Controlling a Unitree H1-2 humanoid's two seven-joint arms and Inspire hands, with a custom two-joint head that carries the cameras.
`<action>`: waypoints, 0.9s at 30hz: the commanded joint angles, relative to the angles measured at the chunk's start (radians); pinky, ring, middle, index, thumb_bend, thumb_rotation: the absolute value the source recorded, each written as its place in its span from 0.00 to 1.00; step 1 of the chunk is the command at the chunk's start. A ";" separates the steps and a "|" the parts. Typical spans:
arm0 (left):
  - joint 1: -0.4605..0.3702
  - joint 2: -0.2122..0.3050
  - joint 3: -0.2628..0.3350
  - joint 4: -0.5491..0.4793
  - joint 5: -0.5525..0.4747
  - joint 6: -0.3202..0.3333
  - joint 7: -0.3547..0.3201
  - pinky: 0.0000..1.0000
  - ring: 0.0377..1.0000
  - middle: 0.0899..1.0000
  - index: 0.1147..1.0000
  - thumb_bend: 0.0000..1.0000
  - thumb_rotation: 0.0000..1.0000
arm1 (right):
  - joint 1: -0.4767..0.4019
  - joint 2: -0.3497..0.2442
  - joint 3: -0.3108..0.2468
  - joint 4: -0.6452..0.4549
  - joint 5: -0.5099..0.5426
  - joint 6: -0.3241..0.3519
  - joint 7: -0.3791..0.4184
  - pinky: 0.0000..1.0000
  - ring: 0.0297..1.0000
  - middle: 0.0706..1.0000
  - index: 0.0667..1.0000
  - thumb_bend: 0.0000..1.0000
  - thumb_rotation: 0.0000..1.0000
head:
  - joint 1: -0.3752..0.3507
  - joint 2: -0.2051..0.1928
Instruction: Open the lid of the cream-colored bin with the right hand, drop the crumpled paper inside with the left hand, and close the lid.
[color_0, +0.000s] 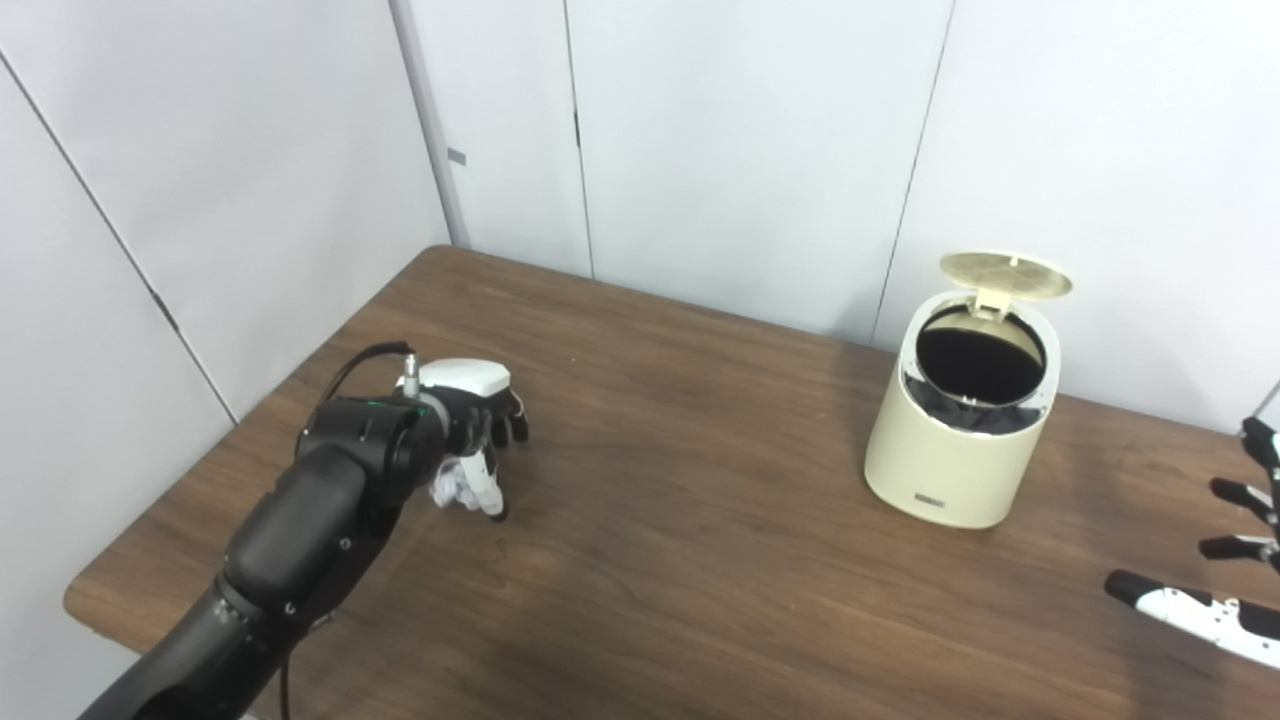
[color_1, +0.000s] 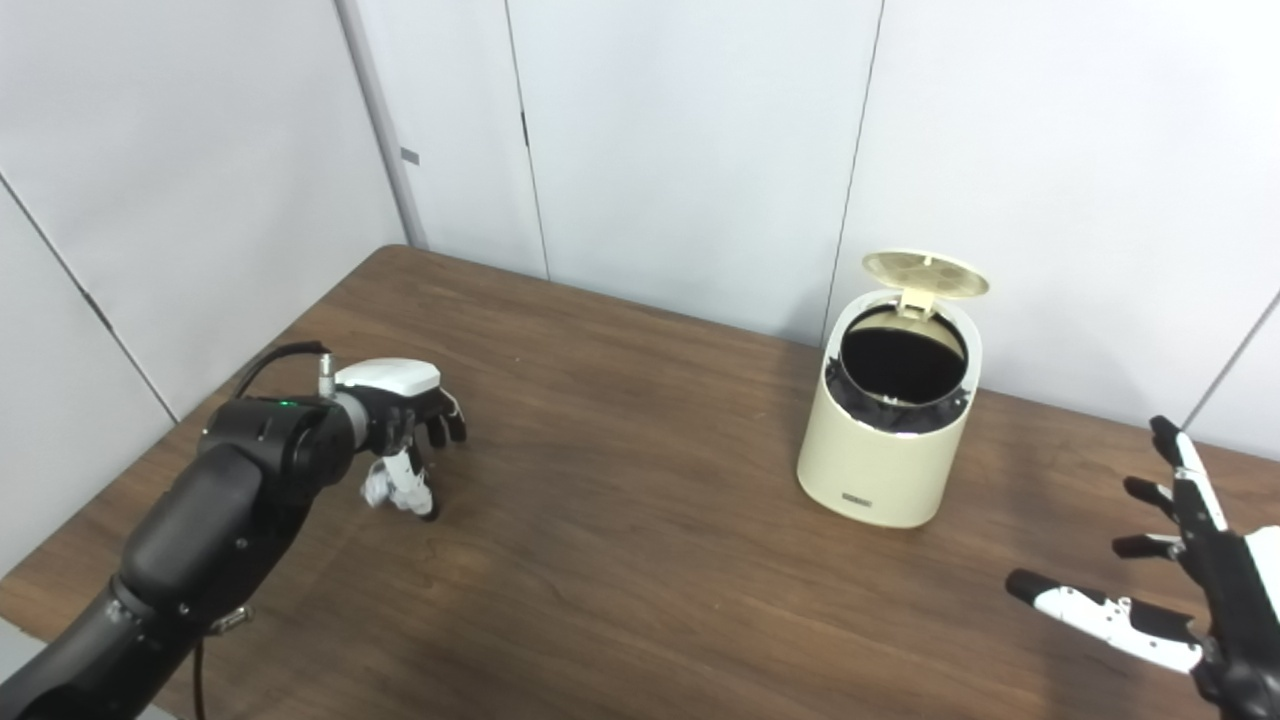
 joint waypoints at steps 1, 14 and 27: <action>0.026 0.033 -0.012 0.022 0.002 0.011 -0.072 0.64 0.78 0.86 0.79 0.79 0.00 | -0.038 -0.013 -0.006 -0.018 -0.005 -0.024 -0.009 0.65 0.87 0.98 1.00 0.81 0.36 | -0.001 0.000; 0.021 0.065 -0.003 0.006 -0.060 0.013 -0.116 0.72 0.85 0.91 0.84 0.83 0.00 | -0.041 -0.008 -0.001 -0.021 -0.014 -0.020 -0.009 0.64 0.87 0.98 1.00 0.81 0.36 | 0.001 0.003; 0.046 0.089 -0.001 -0.019 -0.003 0.012 -0.098 0.62 0.75 0.86 0.81 0.77 0.00 | -0.030 -0.009 -0.008 -0.022 -0.001 -0.024 -0.010 0.64 0.87 0.98 1.00 0.81 0.37 | 0.005 0.008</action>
